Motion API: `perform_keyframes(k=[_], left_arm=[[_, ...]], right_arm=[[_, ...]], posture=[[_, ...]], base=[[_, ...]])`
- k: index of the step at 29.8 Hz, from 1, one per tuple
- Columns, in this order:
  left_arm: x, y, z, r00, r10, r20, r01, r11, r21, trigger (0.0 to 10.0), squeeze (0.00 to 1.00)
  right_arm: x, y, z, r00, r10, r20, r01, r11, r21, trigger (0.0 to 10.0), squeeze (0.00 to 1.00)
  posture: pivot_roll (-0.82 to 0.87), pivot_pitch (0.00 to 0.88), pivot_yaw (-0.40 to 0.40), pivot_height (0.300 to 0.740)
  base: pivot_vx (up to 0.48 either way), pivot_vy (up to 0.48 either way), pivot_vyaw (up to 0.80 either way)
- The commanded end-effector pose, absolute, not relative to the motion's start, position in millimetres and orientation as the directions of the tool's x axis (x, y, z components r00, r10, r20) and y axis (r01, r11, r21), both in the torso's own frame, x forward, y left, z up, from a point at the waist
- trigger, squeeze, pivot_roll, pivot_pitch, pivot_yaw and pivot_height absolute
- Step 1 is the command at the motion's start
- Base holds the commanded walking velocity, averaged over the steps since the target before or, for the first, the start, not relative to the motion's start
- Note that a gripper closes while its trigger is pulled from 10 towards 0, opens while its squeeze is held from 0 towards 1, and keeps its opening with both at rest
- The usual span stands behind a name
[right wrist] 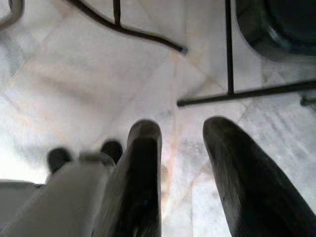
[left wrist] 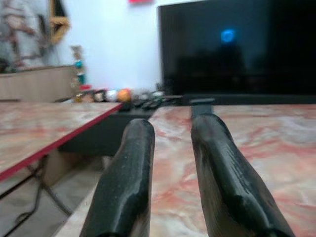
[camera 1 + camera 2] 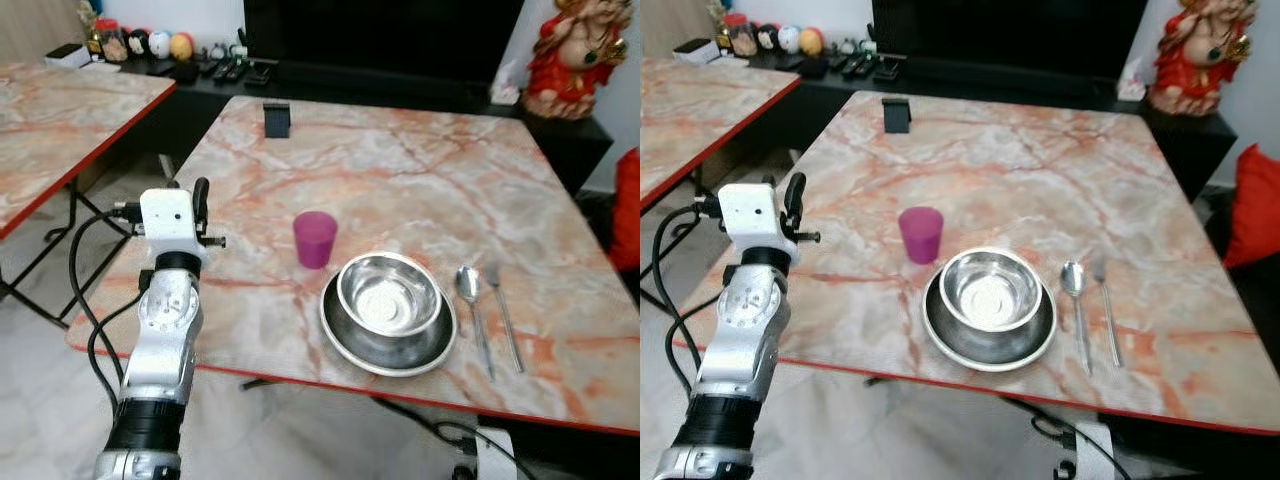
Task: Setting the table
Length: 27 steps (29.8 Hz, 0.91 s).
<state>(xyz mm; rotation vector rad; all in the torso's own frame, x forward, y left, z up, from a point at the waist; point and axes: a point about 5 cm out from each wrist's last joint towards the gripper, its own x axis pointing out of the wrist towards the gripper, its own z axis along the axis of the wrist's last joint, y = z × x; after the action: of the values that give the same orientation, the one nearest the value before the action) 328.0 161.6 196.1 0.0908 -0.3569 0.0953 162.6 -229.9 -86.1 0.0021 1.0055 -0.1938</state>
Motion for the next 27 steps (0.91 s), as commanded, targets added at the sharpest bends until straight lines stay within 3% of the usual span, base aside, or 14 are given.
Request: perform_keyframes(k=[1,27], left_arm=[[327.8,166.9,202.5,0.924,0.093,0.372,-0.125,0.99,0.063,10.0,0.0],[327.8,166.9,202.5,0.924,0.093,0.372,-0.125,0.99,0.063,10.0,0.0]], right_arm=[[162.0,-229.5,-86.3,0.524,-0.16,-0.837,0.167,0.982,-0.083,10.0,0.0],[162.0,-229.5,-86.3,0.524,-0.16,-0.837,0.167,0.982,-0.083,10.0,0.0]], posture=[[0.09,0.0,-0.03,0.707],[0.09,0.0,-0.03,0.707]], base=[[0.0,0.352,0.0],[0.0,0.352,0.0]])
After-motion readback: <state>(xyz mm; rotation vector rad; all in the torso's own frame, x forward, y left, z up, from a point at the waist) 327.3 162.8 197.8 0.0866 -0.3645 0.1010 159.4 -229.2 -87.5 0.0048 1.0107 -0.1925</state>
